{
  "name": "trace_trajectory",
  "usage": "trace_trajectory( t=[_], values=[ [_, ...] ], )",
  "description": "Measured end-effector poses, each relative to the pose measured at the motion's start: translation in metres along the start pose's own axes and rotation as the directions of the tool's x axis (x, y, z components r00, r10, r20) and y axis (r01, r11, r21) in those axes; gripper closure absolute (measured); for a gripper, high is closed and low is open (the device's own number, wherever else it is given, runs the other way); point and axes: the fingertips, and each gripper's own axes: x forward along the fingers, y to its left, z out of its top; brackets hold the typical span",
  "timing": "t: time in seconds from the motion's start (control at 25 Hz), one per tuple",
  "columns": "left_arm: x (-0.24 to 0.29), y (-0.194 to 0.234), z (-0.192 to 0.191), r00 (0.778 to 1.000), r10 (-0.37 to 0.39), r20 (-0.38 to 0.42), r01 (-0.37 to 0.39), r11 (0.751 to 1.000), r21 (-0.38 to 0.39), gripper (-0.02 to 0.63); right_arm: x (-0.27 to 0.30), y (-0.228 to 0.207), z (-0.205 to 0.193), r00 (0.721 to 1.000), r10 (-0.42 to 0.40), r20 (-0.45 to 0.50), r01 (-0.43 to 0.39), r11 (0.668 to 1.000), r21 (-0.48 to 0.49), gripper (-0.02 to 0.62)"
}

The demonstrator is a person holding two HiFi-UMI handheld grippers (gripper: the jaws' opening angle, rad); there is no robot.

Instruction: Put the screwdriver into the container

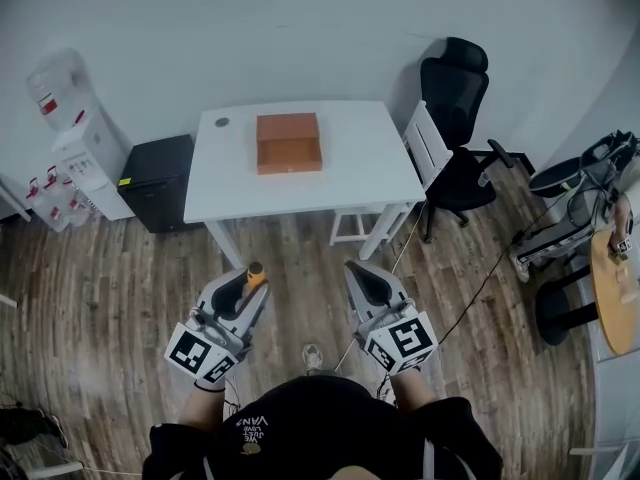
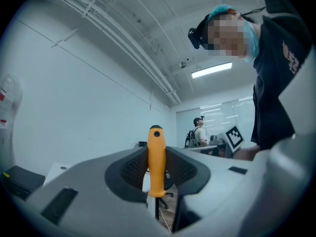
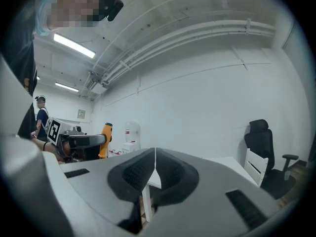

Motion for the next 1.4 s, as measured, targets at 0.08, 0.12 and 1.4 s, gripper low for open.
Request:
trace_trajectory(
  t=[0.08,0.12,1.4],
  values=[
    [0.015,0.011,-0.002,1.0,0.011,-0.005,-0.011,1.0,0.0,0.492,0.013,-0.015,-0.001,1.0,0.011,-0.004,-0.011,1.0,0.005,0.583],
    [0.022,0.016,-0.003,1.0,0.016,-0.006,-0.016,1.0,0.0,0.492,0.019,-0.022,-0.001,1.0,0.016,-0.006,-0.016,1.0,0.008,0.583],
    [0.158,0.195,-0.028,0.997,0.071,0.002,-0.071,0.997,-0.036,0.492,0.217,-0.141,-0.008,0.999,0.034,-0.015,-0.033,0.999,0.043,0.583]
  ],
)
